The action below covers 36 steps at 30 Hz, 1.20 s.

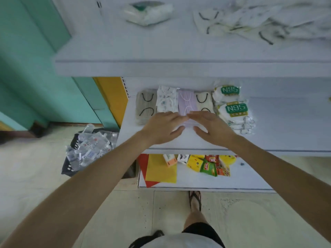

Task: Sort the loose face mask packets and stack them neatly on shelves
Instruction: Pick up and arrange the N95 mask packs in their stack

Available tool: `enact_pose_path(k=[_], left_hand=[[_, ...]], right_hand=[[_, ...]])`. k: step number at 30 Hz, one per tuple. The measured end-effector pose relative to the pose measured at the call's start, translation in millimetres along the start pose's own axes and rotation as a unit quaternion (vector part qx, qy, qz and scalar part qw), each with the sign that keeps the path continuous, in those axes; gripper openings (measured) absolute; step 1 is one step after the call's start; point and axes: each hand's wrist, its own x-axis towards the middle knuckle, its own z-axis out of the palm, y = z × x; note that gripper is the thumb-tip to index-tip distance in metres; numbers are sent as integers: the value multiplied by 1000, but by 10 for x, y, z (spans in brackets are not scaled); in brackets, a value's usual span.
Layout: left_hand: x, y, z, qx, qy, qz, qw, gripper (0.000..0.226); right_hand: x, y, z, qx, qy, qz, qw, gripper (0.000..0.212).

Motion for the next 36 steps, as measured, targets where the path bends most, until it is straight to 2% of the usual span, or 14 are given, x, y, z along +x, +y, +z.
enact_pose_path(k=[3,6,8,9,11,13,18,22,26,30,33,36], left_hand=[[35,74,-648,65,120,103,985,31],[176,-7,-1195,106,207,108,967,26],[297,-107,-1446,108,218,61,968,30],[366,-162,-1532,103,206,12,973,32],[531,-325,-1600,91,158,-98,978,37],[700,-484,-1592,85,113,-159,977,40],[1106,-905,-1530,95,21,-234,967,55],[1388,-1266,-1521,51,1,-347,936,66],[1633,-1514,-1441,-55,-6,-479,876,64],[1863,-1584,-1301,-114,39,-533,837,66],[2018,-1560,-1249,-136,107,-542,823,55],[2114,-1544,-1247,-201,164,-554,791,59]], right_hand=[[145,-405,-395,-47,54,-85,994,35],[390,-716,-734,-84,113,-150,979,25],[564,-812,-937,-94,146,-153,973,25],[650,-823,-1027,-100,165,-142,971,26],[812,-803,-1166,-106,200,-103,969,24],[961,-721,-1264,-110,211,-59,970,25],[1228,-170,-1429,-76,122,110,983,32],[1192,410,-1630,-77,96,197,973,34],[1054,987,-1881,-105,73,290,948,44],[925,1409,-2054,-121,3,412,903,58],[955,1567,-2046,-128,-80,382,912,53],[1010,1585,-2017,-94,-80,309,943,46]])
